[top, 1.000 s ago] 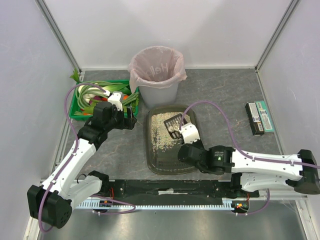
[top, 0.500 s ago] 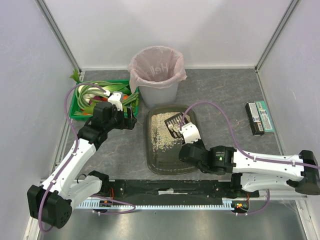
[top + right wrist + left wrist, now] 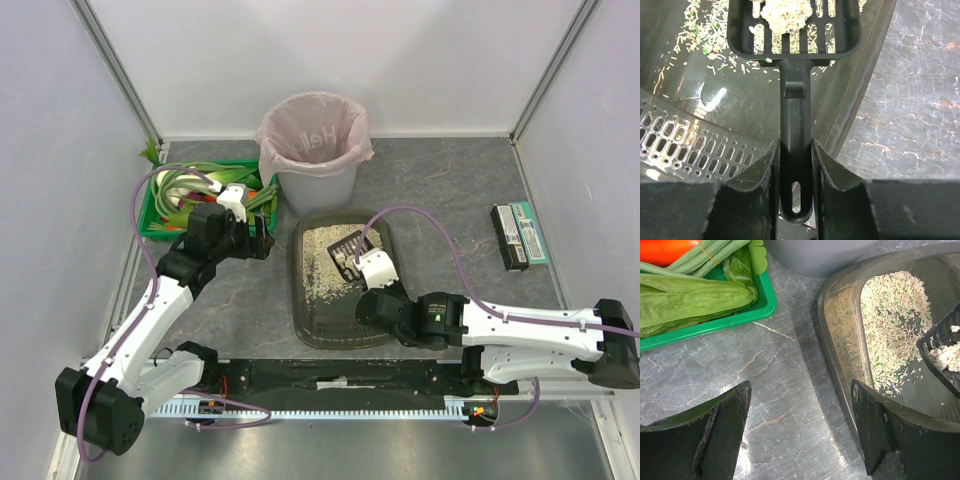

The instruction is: Clean the litter box

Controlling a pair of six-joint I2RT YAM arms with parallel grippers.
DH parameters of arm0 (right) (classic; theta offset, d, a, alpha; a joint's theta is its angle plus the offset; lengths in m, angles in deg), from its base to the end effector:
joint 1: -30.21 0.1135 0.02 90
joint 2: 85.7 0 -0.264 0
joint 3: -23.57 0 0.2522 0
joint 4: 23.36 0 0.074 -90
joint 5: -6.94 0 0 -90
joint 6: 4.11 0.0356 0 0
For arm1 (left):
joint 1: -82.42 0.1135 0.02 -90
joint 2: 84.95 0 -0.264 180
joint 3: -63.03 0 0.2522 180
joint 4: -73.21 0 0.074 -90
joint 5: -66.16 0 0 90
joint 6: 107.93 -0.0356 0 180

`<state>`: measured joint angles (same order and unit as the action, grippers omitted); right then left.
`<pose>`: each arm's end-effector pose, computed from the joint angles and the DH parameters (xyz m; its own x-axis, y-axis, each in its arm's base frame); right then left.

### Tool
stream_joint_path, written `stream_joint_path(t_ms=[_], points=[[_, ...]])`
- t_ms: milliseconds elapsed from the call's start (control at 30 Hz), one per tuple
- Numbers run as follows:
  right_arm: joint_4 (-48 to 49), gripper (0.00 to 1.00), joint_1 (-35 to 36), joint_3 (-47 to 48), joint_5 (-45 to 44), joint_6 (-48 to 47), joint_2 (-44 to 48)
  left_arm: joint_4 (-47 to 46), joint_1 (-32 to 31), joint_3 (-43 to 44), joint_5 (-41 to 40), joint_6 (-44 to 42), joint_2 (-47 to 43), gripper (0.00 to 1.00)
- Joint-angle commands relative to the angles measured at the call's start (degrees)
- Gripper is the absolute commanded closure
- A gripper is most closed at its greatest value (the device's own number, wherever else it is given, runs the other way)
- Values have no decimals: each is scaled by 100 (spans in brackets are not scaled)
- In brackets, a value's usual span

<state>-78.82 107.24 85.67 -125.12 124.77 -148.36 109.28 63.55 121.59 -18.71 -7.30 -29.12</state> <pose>0.0697 0.1964 0.2623 -0.5463 -0.2954 -0.7838 -0.3810 0.9210 -0.0816 0.2025 -0.0726 0.2838 -0.5836 0.0053 -0.8120 0.2901 0.9353 -0.2024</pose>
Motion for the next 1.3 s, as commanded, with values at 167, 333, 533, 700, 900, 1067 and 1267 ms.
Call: stream_joint_path(t_ms=[167, 333, 533, 700, 900, 1067, 1267], points=[[-456, 100, -74, 159, -621, 457, 173, -104, -20, 38, 129, 9, -20, 14], [-334, 100, -74, 235, -573, 676, 70, -95, -29, 55, 111, 18, -11, 14], [464, 100, -92, 122, 234, -101, 52, -104, -29, 55, 120, 18, -29, 14], [754, 100, -101, 107, 1031, -424, -54, -121, -46, 20, 103, 9, -73, 14], [360, 100, -110, 300, 810, -437, -125, -130, -55, 20, 103, 18, -55, 14], [180, 100, -110, 361, 366, -117, -142, -121, -55, 38, 173, 18, -2, 14], [460, 100, -110, 396, 498, -301, -28, -130, -81, 20, 155, 18, -81, 14]])
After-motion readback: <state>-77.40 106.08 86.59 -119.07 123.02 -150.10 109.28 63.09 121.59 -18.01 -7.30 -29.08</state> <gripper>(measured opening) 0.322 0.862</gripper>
